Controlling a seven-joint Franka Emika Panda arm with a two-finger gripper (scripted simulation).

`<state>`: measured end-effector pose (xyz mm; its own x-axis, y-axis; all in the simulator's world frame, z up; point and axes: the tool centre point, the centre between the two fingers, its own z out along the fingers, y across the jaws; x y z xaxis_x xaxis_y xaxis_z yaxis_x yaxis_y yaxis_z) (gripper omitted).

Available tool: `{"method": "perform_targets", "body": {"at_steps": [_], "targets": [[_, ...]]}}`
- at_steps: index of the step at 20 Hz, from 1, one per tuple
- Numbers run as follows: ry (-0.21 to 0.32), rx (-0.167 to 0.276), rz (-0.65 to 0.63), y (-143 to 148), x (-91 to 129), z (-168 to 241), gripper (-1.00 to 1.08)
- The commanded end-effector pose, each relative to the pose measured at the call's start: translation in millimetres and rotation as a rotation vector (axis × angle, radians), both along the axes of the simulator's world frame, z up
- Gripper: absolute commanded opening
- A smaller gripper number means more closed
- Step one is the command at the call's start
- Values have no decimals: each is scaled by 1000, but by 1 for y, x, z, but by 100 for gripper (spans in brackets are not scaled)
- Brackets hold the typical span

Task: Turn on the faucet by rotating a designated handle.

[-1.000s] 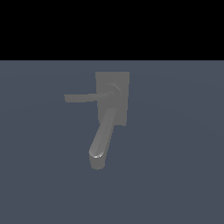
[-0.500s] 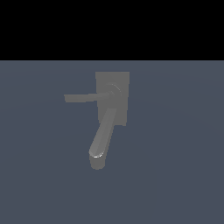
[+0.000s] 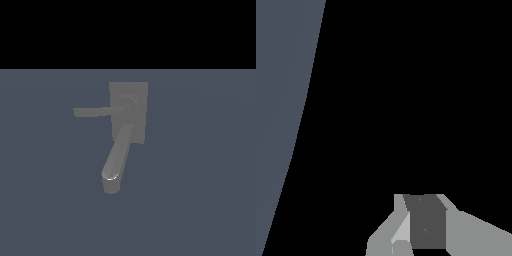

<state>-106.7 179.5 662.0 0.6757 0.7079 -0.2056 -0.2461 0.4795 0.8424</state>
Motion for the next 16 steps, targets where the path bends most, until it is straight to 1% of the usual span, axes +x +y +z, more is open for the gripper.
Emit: {"method": "perform_targets", "body": {"at_steps": [1,5,8,12,16], "targets": [[-22,-71,51,31,-5,-2,-100],[-30,-193,121,78,-6,-21,-100],[-17,-287,165,109,-3,-44,-100],[26,-414,212,143,7,-89,-100],[97,-538,242,164,23,-145,-100]]}}
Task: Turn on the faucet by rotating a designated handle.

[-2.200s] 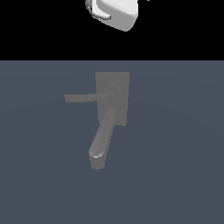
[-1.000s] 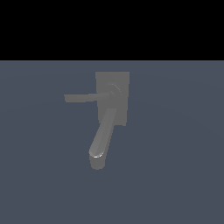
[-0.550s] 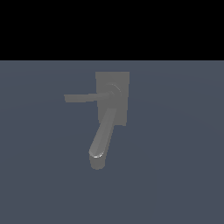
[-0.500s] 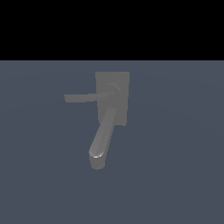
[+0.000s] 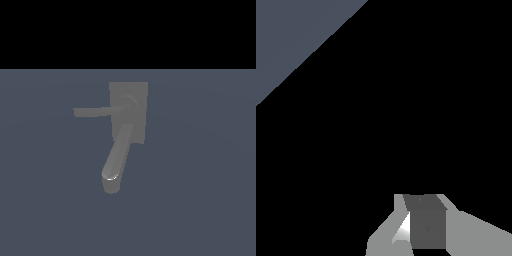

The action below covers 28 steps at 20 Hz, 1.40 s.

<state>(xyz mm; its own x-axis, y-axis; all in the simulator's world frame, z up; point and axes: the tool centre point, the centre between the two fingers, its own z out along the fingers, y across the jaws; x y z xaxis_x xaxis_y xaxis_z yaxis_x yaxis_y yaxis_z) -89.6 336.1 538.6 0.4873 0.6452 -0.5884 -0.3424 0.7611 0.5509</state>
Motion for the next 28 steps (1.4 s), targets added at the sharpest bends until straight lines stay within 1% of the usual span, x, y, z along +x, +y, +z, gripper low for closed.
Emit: {"method": "perform_targets", "body": {"at_steps": [1,5,8,12,15,18,22,25,28], "targets": [[42,-81,9,10,10,-38,-100],[130,-207,0,11,31,-107,-100],[209,-296,-22,0,48,-162,-100],[326,-406,-71,-32,68,-239,-100],[413,-473,-116,-63,78,-290,-100],[488,-525,-161,-95,84,-331,-100],[568,-572,-214,-133,87,-372,-100],[611,-596,-245,-155,87,-393,-100],[639,-610,-265,-170,87,-406,-100]]}}
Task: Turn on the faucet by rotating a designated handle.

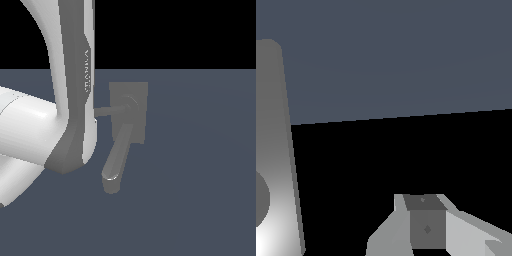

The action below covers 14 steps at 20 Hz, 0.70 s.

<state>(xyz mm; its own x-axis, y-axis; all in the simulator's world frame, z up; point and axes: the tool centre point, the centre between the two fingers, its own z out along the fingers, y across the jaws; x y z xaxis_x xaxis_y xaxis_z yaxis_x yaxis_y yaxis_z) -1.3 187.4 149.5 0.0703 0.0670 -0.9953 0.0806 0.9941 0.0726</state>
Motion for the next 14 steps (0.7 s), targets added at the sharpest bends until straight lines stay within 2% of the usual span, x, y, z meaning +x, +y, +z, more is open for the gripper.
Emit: {"method": "perform_targets", "body": {"at_steps": [1,7,14], "targets": [[37,-21,-38,-24,-2,-19,-100],[42,-25,-44,-27,-2,-22,-100],[71,-55,-77,-47,-9,-31,-100]]}}
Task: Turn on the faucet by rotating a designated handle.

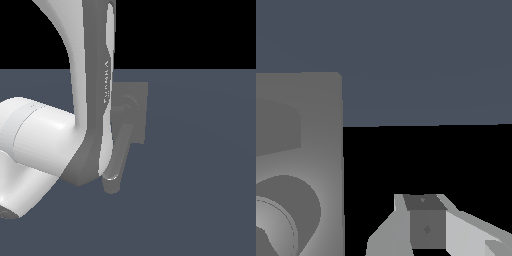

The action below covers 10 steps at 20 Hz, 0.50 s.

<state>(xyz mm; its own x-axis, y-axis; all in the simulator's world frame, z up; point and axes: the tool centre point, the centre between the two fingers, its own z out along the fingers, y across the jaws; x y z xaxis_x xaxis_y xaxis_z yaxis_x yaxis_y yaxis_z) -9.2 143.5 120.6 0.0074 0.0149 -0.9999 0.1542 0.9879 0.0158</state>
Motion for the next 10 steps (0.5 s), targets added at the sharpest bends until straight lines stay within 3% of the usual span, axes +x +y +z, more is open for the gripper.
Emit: {"method": "perform_targets", "body": {"at_steps": [1,10], "targets": [[6,-6,-7,-4,-1,-2,-100],[5,-5,-6,-2,-1,17,-100]]}}
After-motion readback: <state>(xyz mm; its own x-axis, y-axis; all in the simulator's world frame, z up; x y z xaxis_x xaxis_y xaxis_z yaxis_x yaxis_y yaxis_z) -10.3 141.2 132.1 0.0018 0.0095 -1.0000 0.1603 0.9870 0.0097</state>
